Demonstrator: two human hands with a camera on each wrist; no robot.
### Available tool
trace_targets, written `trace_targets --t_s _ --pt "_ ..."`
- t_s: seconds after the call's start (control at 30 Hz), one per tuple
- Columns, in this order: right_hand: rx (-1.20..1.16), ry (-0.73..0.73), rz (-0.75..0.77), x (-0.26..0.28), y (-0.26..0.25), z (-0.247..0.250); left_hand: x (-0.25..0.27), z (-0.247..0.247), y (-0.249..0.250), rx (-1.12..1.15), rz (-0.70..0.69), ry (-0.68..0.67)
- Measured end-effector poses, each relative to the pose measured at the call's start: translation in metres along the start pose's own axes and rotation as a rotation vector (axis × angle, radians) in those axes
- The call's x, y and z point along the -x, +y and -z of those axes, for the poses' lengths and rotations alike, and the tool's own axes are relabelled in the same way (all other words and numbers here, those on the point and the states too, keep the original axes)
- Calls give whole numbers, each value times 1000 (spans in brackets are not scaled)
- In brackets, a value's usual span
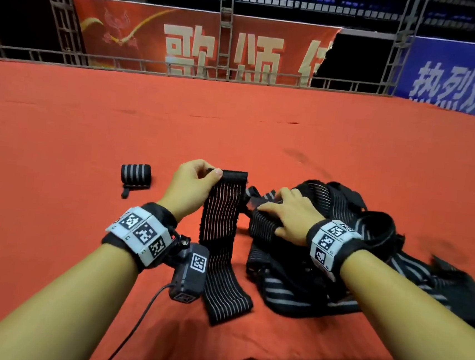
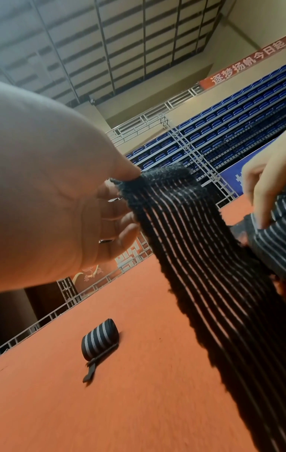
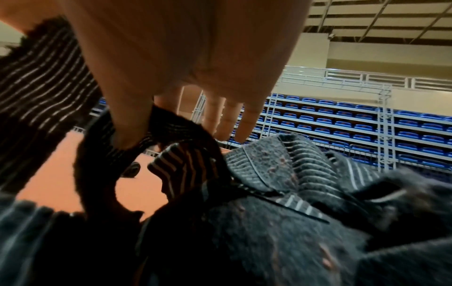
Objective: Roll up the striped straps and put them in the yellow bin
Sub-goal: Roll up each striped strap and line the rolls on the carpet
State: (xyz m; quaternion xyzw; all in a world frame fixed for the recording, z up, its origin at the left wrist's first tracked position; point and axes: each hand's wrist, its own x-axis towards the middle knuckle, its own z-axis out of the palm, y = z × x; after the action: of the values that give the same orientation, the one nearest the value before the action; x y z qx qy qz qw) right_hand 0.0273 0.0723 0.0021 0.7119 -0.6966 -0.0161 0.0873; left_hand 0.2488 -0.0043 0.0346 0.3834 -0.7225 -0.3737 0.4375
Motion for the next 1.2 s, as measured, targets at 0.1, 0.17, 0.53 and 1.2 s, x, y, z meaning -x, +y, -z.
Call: trace_targets --t_s 0.1,0.17,0.53,1.2 --pt "-136 123 28 -6 -6 11 1 5 5 15 -1 8" --pt "-365 274 -64 -11 -8 26 3 9 9 15 -11 19" --pt "-968 632 -271 -16 18 91 4 7 46 -131 -209 -119" --pt "-962 845 -470 -5 35 86 -1 -50 42 -409 -407 -116"
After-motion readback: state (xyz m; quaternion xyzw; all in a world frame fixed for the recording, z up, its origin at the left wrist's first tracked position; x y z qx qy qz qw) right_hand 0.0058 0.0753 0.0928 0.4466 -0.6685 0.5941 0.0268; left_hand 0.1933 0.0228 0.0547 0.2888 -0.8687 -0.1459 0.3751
